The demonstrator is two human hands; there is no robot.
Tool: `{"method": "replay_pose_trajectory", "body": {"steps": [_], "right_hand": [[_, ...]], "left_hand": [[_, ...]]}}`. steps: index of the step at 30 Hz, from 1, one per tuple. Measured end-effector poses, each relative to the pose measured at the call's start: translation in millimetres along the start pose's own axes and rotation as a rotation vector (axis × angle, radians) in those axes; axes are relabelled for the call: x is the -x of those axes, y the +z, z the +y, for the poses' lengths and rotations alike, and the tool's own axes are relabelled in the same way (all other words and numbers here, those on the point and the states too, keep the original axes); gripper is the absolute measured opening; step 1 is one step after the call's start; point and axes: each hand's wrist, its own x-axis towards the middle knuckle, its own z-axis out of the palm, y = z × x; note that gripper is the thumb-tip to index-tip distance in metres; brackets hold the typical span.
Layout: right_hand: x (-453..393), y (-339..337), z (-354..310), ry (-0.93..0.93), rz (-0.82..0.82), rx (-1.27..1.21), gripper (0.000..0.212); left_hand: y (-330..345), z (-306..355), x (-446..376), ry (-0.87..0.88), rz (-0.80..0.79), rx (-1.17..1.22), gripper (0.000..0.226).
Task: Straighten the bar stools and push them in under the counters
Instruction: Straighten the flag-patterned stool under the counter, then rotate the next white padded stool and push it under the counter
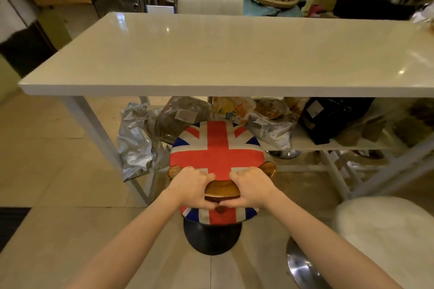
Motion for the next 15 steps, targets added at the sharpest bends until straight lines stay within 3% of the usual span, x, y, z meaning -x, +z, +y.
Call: {"method": "replay_pose_trajectory", "body": {"steps": [7, 12, 15], "right_hand": [[-1.4, -4.7, -13.4, 0.045, -0.014, -0.022, 0.065], [5.7, -13.3, -23.4, 0.169, -0.099, -0.117, 0.085], [14.3, -22.5, -24.3, 0.213, -0.040, -0.193, 0.098]], "left_hand": [[-4.5, -5.5, 5.4, 0.027, -0.034, -0.001, 0.049], [-13.3, -3.8, 2.7, -0.011, -0.221, -0.038, 0.077], [-22.0, 3.6, -0.3, -0.028, -0.250, -0.005, 0.099]]}}
